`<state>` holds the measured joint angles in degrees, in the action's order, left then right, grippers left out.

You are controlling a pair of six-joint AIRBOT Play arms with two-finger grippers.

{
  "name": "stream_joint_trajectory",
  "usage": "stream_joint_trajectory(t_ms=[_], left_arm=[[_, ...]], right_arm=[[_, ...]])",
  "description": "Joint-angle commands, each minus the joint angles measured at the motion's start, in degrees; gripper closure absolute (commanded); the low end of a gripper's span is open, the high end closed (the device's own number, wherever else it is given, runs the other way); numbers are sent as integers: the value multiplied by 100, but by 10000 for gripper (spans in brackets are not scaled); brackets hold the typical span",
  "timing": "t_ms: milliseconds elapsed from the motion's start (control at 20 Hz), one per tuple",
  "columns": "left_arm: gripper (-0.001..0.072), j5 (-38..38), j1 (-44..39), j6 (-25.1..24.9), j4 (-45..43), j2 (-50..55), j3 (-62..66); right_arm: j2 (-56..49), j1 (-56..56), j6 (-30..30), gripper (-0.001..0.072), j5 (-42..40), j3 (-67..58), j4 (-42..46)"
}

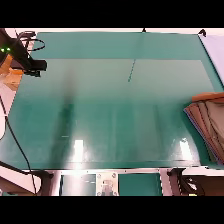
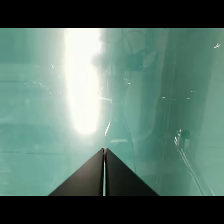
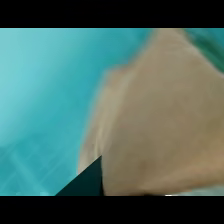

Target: Fold the shirts.

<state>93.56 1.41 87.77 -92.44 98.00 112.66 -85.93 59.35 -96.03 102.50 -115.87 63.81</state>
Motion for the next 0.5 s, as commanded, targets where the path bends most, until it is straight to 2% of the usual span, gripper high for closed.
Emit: stream_joint_trajectory(t_ms=[0,200,350,450], left_arm=[[688,0,0,-127,11,0,4],[687,-2,0,-127,11,0,4],[688,9,0,-127,13,-2,4],[687,15,0,-127,13,-2,4]], right_arm=[[439,240,-317,695,304,179,1005],[868,472,-317,694,304,968,1261],[1211,501,-321,694,302,2260,2334],[1318,529,-540,694,304,3056,3073]])
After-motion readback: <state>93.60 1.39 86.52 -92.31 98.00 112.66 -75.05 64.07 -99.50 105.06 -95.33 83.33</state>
